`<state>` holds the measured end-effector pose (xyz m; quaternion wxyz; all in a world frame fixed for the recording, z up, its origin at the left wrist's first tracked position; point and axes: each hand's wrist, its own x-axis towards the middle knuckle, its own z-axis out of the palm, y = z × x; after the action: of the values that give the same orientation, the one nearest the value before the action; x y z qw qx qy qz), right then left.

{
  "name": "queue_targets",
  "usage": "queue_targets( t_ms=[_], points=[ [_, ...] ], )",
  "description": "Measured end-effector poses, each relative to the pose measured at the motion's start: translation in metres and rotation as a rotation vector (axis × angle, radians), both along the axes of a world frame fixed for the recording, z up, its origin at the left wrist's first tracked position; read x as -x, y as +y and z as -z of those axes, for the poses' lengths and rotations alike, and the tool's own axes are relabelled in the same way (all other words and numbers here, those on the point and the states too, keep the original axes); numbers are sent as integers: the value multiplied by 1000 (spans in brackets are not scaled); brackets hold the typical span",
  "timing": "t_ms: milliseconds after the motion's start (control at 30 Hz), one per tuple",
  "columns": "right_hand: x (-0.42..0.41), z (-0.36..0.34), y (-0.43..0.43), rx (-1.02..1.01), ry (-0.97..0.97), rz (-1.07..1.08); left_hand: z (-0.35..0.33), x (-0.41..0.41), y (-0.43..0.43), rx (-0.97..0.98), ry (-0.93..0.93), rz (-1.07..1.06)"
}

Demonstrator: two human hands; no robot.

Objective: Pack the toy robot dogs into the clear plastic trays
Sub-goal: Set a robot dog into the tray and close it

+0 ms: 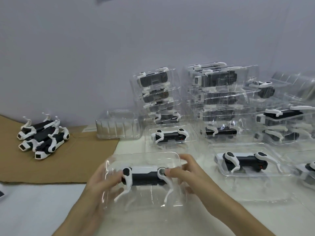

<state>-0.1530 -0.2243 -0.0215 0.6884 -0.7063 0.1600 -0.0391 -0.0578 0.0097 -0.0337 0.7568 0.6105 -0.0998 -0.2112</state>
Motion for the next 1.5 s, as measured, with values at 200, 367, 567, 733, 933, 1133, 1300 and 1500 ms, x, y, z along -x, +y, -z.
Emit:
queue_targets(
  t_ms=[200,367,567,733,933,1133,1300,1500],
  points=[
    [-2,2,-9,-55,51,95,5,-15,14,238,307,-154],
    [-5,5,-11,222,-5,160,8,-16,8,-66,70,-126],
    [2,6,-10,703,-9,164,2,-8,0,-129,-57,-33],
    [15,-5,15,1010,-342,-10,5,-2,0,-143,-133,14],
    [17,0,22,1365,-294,-300,9,-2,-2,-139,-145,116],
    [12,1,4,1335,-228,-182,15,-5,-2,-175,-188,140],
    [10,3,-1,1297,-184,-159,16,-5,-3,-239,-199,250],
    [8,5,-1,1338,-142,-139,17,-5,-6,-272,-255,292]
  ],
)
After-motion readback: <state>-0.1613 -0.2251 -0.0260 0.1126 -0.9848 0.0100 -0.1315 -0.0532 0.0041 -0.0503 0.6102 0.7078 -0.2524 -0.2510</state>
